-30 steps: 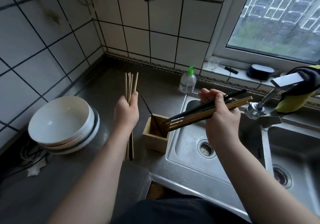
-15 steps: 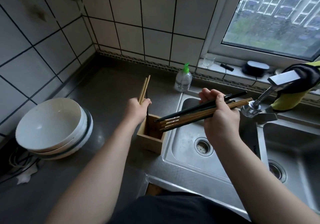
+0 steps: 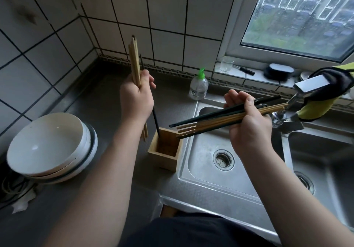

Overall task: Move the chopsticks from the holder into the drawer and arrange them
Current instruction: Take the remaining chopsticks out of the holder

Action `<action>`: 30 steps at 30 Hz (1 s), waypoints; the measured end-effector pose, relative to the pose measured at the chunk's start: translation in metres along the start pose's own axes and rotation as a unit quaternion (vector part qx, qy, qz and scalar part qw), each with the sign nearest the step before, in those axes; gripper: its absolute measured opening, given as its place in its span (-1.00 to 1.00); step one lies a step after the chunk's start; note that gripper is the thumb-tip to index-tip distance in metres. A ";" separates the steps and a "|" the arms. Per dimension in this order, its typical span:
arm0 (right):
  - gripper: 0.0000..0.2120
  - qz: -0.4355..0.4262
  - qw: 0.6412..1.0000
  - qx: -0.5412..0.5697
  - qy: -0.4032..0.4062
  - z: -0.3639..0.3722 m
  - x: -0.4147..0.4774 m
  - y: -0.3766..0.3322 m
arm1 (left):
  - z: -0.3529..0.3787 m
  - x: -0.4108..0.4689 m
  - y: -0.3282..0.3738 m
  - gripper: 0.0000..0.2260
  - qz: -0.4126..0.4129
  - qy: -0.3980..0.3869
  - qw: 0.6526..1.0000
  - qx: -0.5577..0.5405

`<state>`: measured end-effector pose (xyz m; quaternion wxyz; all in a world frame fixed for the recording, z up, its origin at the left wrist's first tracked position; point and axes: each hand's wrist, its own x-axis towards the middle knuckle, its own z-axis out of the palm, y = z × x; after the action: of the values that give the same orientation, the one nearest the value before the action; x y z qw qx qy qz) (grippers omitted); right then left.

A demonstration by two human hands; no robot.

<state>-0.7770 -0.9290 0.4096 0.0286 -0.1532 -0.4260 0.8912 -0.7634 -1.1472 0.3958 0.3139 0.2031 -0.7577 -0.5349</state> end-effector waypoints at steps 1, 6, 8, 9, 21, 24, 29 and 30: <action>-0.77 -0.004 1.000 0.006 -0.002 0.000 0.001 -0.002 | 0.000 0.001 0.005 -0.72 0.015 0.005 1.000 -0.007; -0.75 -0.037 0.999 0.027 -0.017 -0.008 0.003 -0.017 | 0.012 -0.004 0.027 -0.75 0.077 0.003 0.996 -0.041; -0.76 -0.057 0.998 0.037 -0.019 -0.016 0.001 -0.026 | 0.020 -0.010 0.035 -0.76 0.086 -0.009 0.995 -0.058; -0.76 -0.068 0.997 0.039 -0.019 -0.021 0.000 -0.031 | 0.026 -0.015 0.038 -0.76 0.082 -0.020 0.994 -0.075; -0.76 -0.189 0.980 0.033 0.053 -0.145 -0.063 -0.120 | 0.121 -0.144 0.084 -0.78 0.100 -0.206 0.953 -0.197; -0.77 -0.218 0.971 0.008 0.103 -0.195 -0.094 -0.145 | 0.143 -0.204 0.098 -0.81 0.097 -0.274 0.933 -0.210; -0.74 -0.273 0.942 -0.007 0.195 -0.286 -0.160 -0.177 | 0.168 -0.322 0.120 -0.82 0.090 -0.402 0.884 -0.221; -0.74 -0.281 0.936 -0.006 0.211 -0.306 -0.174 -0.181 | 0.171 -0.347 0.123 -0.82 0.090 -0.424 0.873 -0.222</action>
<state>-0.5345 -0.6165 0.4114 0.3664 -0.2118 -0.4414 0.7913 -0.6285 -0.7640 0.3820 0.0455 -0.1871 -0.6947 -0.6931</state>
